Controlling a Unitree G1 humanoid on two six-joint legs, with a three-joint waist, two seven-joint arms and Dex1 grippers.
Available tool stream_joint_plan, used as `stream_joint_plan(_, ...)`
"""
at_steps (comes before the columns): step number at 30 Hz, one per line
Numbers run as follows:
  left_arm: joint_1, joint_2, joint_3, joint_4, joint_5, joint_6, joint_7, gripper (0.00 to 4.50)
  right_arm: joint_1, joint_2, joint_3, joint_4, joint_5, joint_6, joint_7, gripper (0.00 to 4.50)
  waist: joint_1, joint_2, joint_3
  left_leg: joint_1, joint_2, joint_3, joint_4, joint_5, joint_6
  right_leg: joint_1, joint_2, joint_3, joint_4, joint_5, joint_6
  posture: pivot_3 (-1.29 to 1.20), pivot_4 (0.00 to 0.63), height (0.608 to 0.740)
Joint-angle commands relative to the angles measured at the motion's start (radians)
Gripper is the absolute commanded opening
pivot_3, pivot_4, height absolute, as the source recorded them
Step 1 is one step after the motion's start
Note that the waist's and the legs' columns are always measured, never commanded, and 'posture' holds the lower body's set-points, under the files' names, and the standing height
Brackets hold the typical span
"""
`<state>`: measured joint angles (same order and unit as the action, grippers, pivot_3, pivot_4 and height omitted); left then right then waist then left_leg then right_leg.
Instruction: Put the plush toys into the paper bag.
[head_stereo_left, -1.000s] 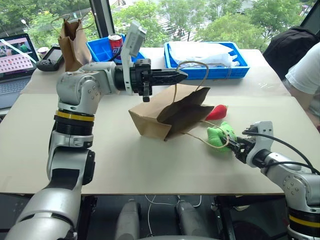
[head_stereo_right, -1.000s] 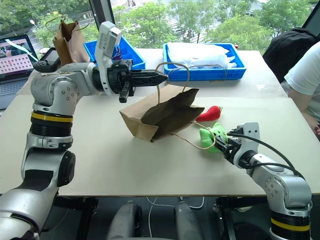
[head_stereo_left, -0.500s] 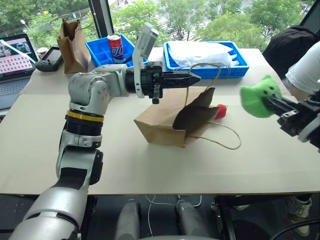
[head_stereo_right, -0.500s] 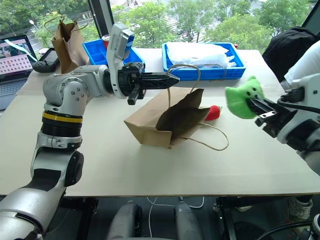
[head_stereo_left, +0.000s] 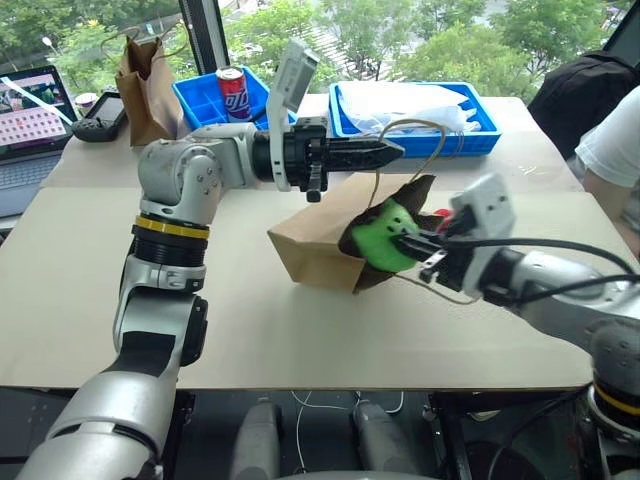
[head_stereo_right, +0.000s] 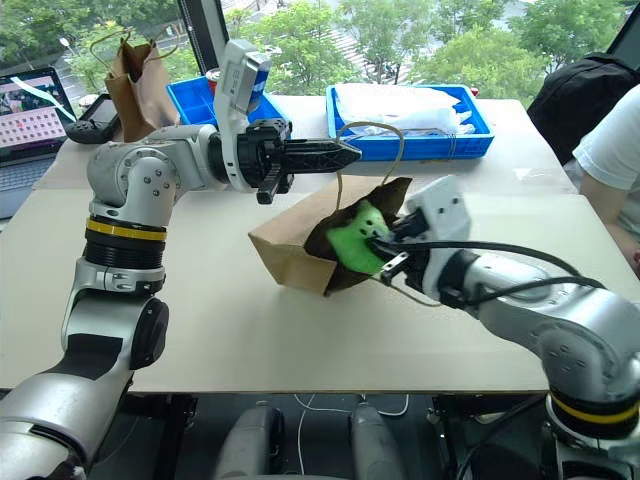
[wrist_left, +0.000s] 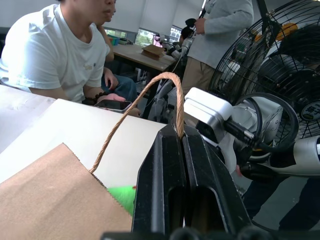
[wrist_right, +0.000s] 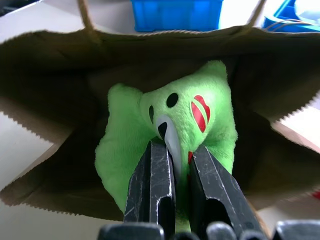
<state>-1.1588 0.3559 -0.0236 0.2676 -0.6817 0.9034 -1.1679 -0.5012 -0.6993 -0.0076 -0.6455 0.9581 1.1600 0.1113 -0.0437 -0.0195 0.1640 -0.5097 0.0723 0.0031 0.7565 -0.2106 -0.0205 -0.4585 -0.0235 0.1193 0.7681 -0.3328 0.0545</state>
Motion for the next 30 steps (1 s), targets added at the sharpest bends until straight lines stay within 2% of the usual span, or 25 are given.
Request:
stream_joint_plan(1,-0.053,0.008,0.028,0.000,0.000,-0.028,0.006,0.00,-0.040,0.057,0.119,0.068,-0.155,-0.108,0.038,0.01,0.001,0.000,0.000,0.000,0.000,0.000,-0.001,0.000,0.000,0.000,0.000,0.000,0.000,0.000,0.000,0.00,0.150,0.665)
stream_joint_plan(6,-0.032,0.027,0.019,-0.018,0.009,-0.034,0.007,0.00,-0.056,0.156,0.225,0.189,-0.337,-0.230,0.053,0.01,0.003,0.000,0.000,0.000,0.000,0.000,-0.002,0.000,0.000,0.000,0.000,0.000,-0.001,0.000,-0.001,0.00,0.150,0.665)
stream_joint_plan(8,-0.024,0.034,0.020,-0.022,0.014,-0.035,0.008,0.00,-0.027,0.204,0.182,0.187,-0.328,-0.240,0.055,0.01,0.004,0.000,0.000,-0.001,-0.001,0.000,-0.002,0.000,0.000,0.000,0.000,0.000,-0.001,0.000,-0.001,0.00,0.150,0.665)
stream_joint_plan(10,-0.011,0.045,0.014,-0.035,0.021,-0.039,0.006,0.00,-0.003,0.210,0.144,0.159,-0.325,-0.232,0.064,0.97,0.006,0.000,0.000,-0.001,-0.001,0.000,-0.002,0.000,0.000,0.000,0.000,0.000,-0.001,0.000,-0.001,0.00,0.150,0.665)
stream_joint_plan(13,0.008,0.050,0.010,-0.057,0.019,-0.035,0.008,0.00,0.025,0.208,0.104,0.121,-0.316,-0.211,0.081,1.81,0.008,0.000,0.000,-0.001,-0.001,-0.001,-0.002,0.000,0.000,0.000,-0.001,0.000,-0.001,0.000,-0.001,0.00,0.150,0.665)
stream_joint_plan(15,0.023,0.050,0.011,-0.073,0.011,-0.023,0.015,0.00,0.047,0.205,0.057,0.090,-0.292,-0.192,0.085,2.59,0.009,0.000,0.000,-0.001,-0.001,-0.001,-0.002,0.000,0.000,0.000,0.000,0.000,-0.001,0.000,-0.001,0.00,0.150,0.665)
stream_joint_plan(20,0.098,0.041,0.004,-0.156,-0.012,0.036,0.060,0.00,0.112,0.152,-0.158,-0.023,-0.142,-0.091,0.098,4.30,0.009,0.000,0.000,-0.001,-0.001,-0.001,-0.003,0.000,0.000,0.000,-0.001,0.000,0.000,0.000,-0.001,0.00,0.150,0.665)
stream_joint_plan(21,0.114,0.035,0.008,-0.176,-0.023,0.055,0.076,0.00,0.132,0.126,-0.209,-0.041,-0.100,-0.068,0.108,4.48,0.009,0.000,0.000,-0.001,-0.001,-0.001,-0.003,0.000,0.000,0.001,-0.001,0.000,0.000,0.000,-0.001,0.00,0.150,0.665)
stream_joint_plan(24,0.149,-0.004,0.049,-0.225,-0.080,0.136,0.157,0.00,0.156,0.030,-0.385,-0.043,0.040,-0.013,0.142,4.48,0.013,0.000,0.000,-0.001,-0.002,-0.002,-0.002,0.000,0.000,0.001,-0.002,0.000,0.000,0.000,-0.001,0.00,0.150,0.665)
stream_joint_plan(26,0.166,-0.011,0.056,-0.261,-0.109,0.169,0.177,0.00,0.140,-0.040,-0.460,-0.001,0.076,0.009,0.154,4.48,0.013,0.000,0.001,-0.001,-0.002,-0.002,-0.002,0.000,0.000,0.001,-0.002,0.000,0.000,0.000,-0.001,0.00,0.150,0.665)
stream_joint_plan(28,0.174,-0.010,0.060,-0.278,-0.121,0.182,0.195,0.00,0.127,-0.097,-0.475,0.062,0.029,-0.003,0.152,4.48,0.009,0.000,0.001,0.000,-0.003,-0.002,-0.002,0.001,0.001,0.001,-0.002,0.000,0.000,0.000,-0.001,0.00,0.150,0.665)
stream_joint_plan(30,0.177,-0.009,0.065,-0.285,-0.130,0.189,0.217,0.00,0.118,-0.128,-0.432,0.155,-0.079,-0.065,0.139,4.48,0.003,0.000,0.001,0.001,-0.003,-0.002,-0.002,0.001,0.001,0.002,-0.001,0.000,0.000,0.000,-0.001,0.00,0.150,0.665)
